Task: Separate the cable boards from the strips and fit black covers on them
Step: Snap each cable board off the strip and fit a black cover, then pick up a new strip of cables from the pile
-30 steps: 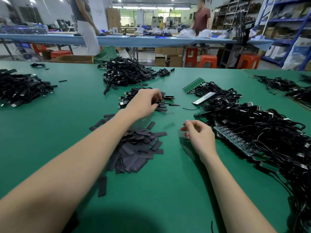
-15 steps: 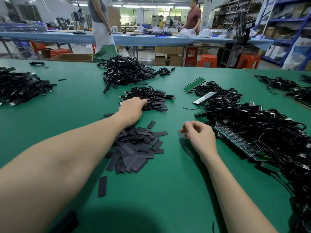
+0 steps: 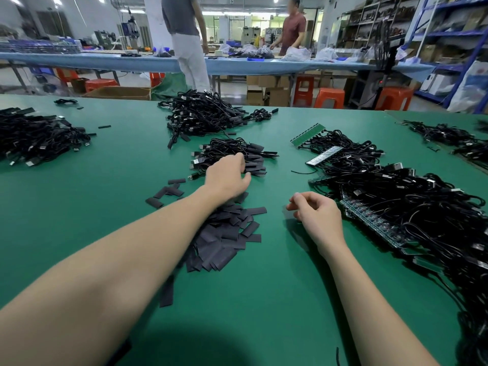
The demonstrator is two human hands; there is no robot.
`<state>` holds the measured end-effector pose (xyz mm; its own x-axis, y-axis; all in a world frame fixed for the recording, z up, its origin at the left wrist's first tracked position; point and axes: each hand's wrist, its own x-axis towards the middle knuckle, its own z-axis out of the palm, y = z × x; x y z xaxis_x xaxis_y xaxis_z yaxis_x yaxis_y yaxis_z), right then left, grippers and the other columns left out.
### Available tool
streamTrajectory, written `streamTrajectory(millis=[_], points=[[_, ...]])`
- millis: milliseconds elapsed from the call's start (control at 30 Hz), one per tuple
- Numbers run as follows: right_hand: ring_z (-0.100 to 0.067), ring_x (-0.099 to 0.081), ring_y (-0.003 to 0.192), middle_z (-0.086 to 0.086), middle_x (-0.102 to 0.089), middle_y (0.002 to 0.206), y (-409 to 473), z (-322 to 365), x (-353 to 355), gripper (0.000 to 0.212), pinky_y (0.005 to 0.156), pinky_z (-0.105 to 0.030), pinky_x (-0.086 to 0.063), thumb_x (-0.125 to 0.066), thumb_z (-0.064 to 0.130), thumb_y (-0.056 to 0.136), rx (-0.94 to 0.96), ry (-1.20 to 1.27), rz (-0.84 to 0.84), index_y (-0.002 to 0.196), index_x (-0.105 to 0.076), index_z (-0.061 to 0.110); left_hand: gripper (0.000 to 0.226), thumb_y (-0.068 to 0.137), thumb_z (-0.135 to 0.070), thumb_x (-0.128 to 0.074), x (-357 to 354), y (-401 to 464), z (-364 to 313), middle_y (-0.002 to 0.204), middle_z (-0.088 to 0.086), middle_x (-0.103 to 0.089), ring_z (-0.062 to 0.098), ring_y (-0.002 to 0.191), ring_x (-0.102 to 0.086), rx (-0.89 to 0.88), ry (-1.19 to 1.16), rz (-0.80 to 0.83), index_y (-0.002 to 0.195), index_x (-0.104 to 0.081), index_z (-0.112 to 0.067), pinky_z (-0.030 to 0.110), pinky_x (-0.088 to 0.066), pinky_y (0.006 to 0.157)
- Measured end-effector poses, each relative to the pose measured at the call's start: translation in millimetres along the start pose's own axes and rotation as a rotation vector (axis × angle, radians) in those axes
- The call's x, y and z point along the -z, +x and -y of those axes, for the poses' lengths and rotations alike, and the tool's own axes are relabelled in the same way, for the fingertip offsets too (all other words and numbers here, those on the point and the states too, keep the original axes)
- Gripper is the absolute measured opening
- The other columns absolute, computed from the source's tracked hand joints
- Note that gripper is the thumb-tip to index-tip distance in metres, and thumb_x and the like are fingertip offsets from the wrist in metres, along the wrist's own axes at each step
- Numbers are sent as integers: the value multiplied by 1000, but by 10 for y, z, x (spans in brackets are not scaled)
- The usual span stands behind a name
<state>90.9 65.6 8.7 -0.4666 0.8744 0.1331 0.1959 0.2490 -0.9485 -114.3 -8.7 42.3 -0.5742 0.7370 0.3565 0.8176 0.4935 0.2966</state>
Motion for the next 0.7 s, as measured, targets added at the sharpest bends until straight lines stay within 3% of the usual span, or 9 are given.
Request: streamTrajectory(millis=[133, 200, 267, 367, 467, 633, 700], points=[[-6, -58, 58, 7, -76, 76, 2, -8, -3, 23, 75, -36, -54, -62, 28, 94, 8, 52, -19, 78, -74, 17, 27, 89, -34, -65, -43, -104, -503, 69, -12, -56, 14, 73, -56, 103, -414, -35, 69, -51, -23, 28, -43, 68], [-6, -57, 52, 5, -76, 76, 2, -12, 12, 22, 66, -28, -49, -61, 25, 95, 3, 107, -30, 80, -73, 15, 34, 88, -33, -70, -96, -208, -766, 58, -12, -50, 4, 58, -48, 139, -610, -53, 62, -50, -22, 22, -38, 62], [-8, -58, 52, 3, -75, 76, 16, -4, 40, 21, 60, -23, -47, -61, 22, 97, -22, 169, -36, 83, -73, 14, 39, 89, -34, -71, -176, -349, -974, 53, -10, -47, 1, 48, -41, 202, -804, -53, 59, -49, -21, 16, -32, 52], [-14, -63, 59, 1, -73, 78, 47, 71, 110, 15, 53, -20, -50, -61, 16, 98, -101, 327, -9, 90, -72, 11, 39, 93, -32, -69, -362, -630, -1126, 53, -9, -49, 3, 47, -42, 292, -1069, -32, 62, -50, -19, 18, -33, 50], [-17, -69, 66, -2, -74, 81, 62, 160, 225, 15, 57, -22, -54, -60, 14, 98, -140, 349, 56, 88, -72, 13, 37, 94, -37, -66, -481, -850, -1124, 54, -9, -51, 5, 49, -40, 251, -1006, -31, 68, -59, -12, 20, -32, 51], [-13, -69, 62, -3, -74, 84, 62, 276, 501, 20, 64, -29, -58, -58, 19, 93, -102, -112, 126, 82, -75, 17, 34, 95, -36, -66, -456, -890, -1122, 57, -8, -48, 9, 53, -37, 142, -967, 38, 73, -62, -9, 25, -30, 53], [-16, -73, 71, 0, -75, 83, 59, 337, 628, 20, 73, -34, -61, -59, 26, 90, -109, -322, 150, 81, -75, 21, 33, 92, -36, -68, -485, -898, -1134, 56, -9, -49, 8, 52, -39, 103, -925, 60, 70, -59, -14, 25, -32, 54]])
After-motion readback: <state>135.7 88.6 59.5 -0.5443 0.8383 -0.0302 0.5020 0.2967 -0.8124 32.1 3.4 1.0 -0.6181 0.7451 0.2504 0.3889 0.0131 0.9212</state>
